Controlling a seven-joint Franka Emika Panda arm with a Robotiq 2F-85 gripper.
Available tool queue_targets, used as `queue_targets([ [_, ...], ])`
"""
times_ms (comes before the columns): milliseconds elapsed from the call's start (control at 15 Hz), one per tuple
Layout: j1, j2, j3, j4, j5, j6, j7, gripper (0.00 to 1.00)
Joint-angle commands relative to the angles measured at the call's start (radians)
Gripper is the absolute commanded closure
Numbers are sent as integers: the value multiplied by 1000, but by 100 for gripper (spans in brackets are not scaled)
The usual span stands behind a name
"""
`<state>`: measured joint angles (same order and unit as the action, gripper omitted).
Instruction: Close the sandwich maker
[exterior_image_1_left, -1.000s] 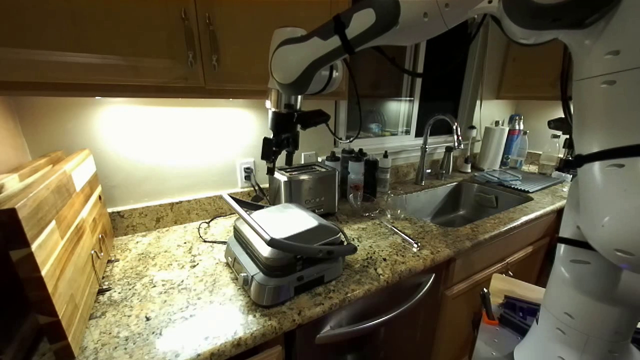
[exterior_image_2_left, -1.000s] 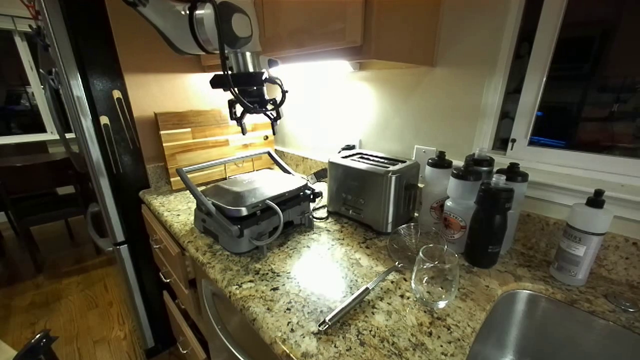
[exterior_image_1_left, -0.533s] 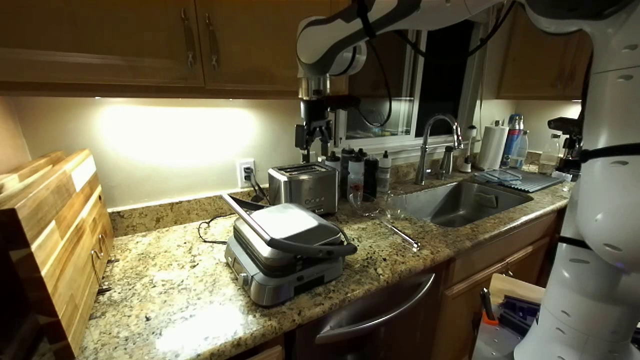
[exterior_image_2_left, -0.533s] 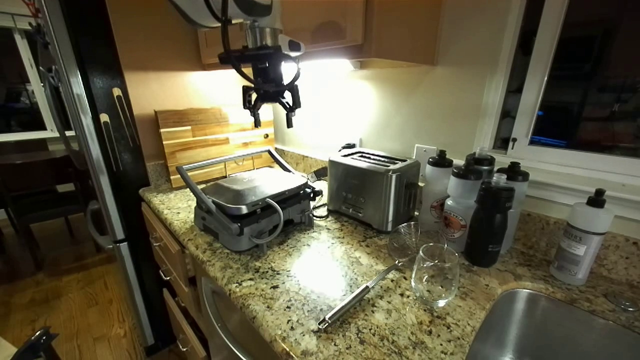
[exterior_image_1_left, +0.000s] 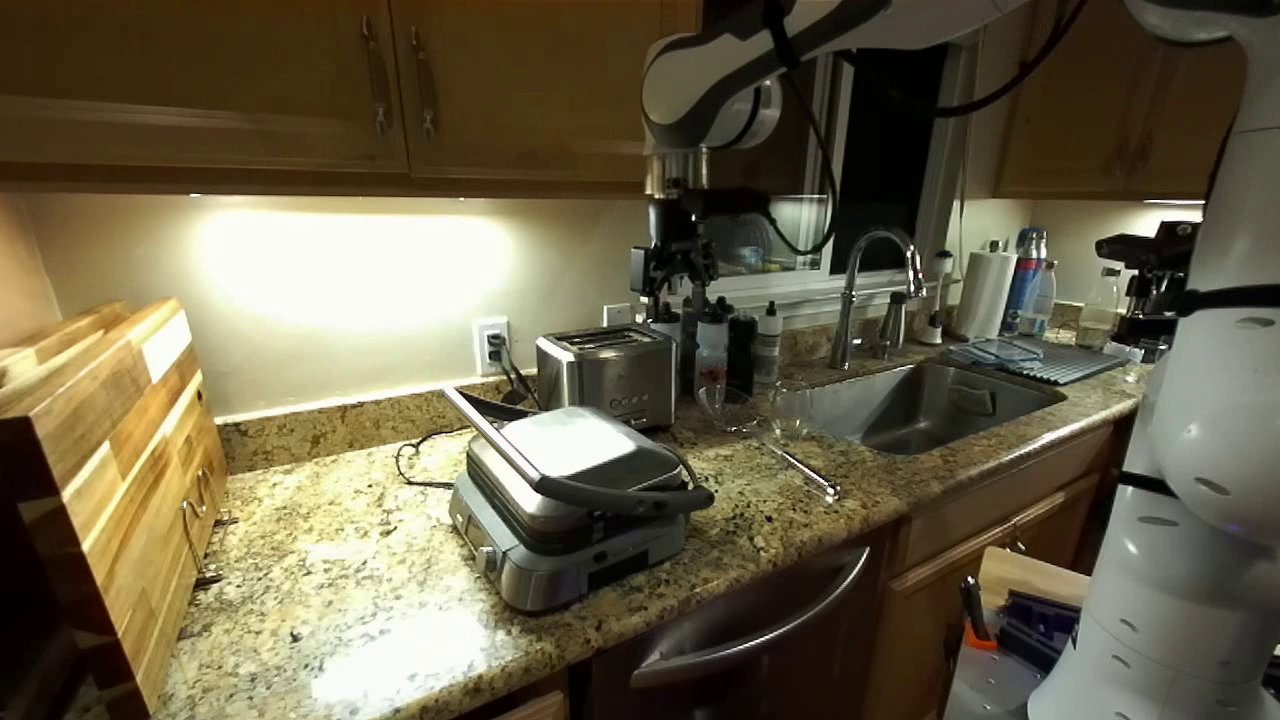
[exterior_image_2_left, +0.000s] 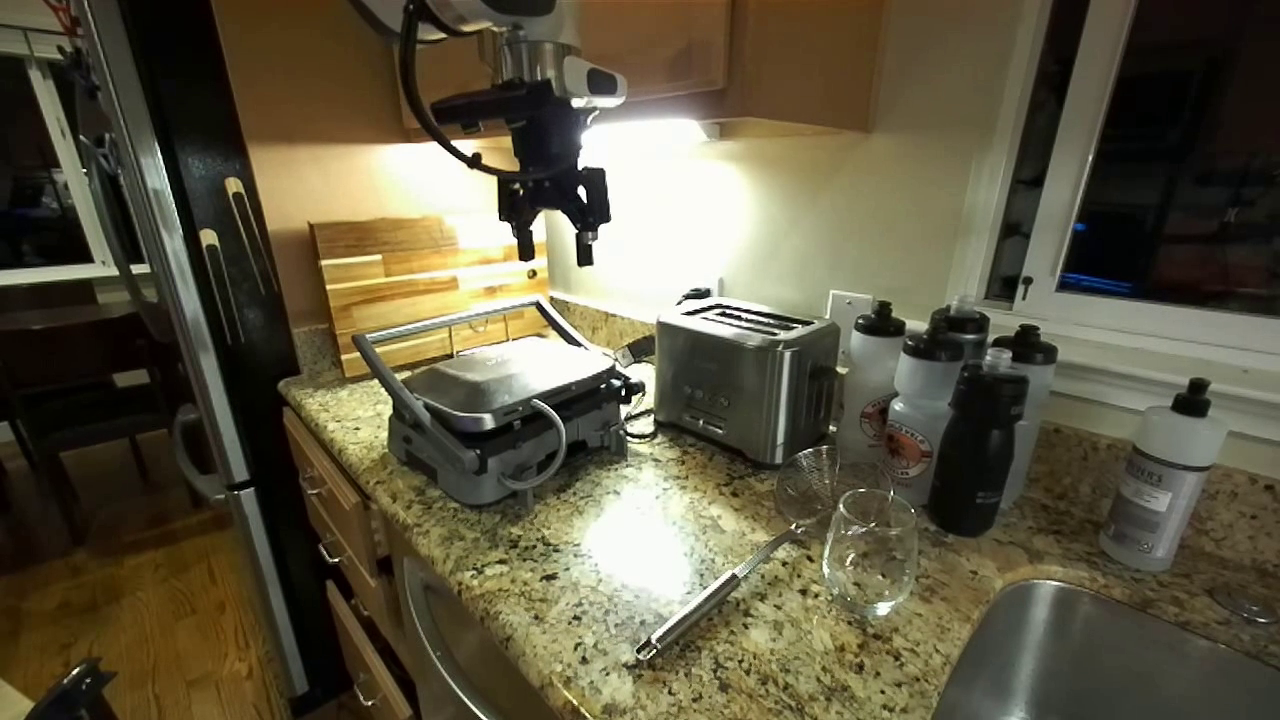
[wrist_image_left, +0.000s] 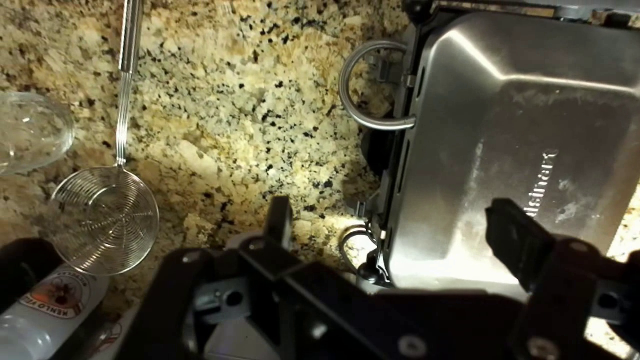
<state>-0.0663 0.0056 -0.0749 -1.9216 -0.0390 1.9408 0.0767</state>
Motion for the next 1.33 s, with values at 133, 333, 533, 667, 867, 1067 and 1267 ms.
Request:
queue_targets([
  [133,-3,-2,2,0,0,-2,0,0],
  [333,-2,8,3,4,0,-2,0,0],
  [533,-2,8,4,4,0,-2,0,0],
  [667,-2,8,4,4,0,-2,0,0],
  [867,-2,8,4,5,0,-2,0,0],
  [1067,-2,8,4,5,0,-2,0,0],
  [1267,-2,8,4,5,0,-2,0,0],
])
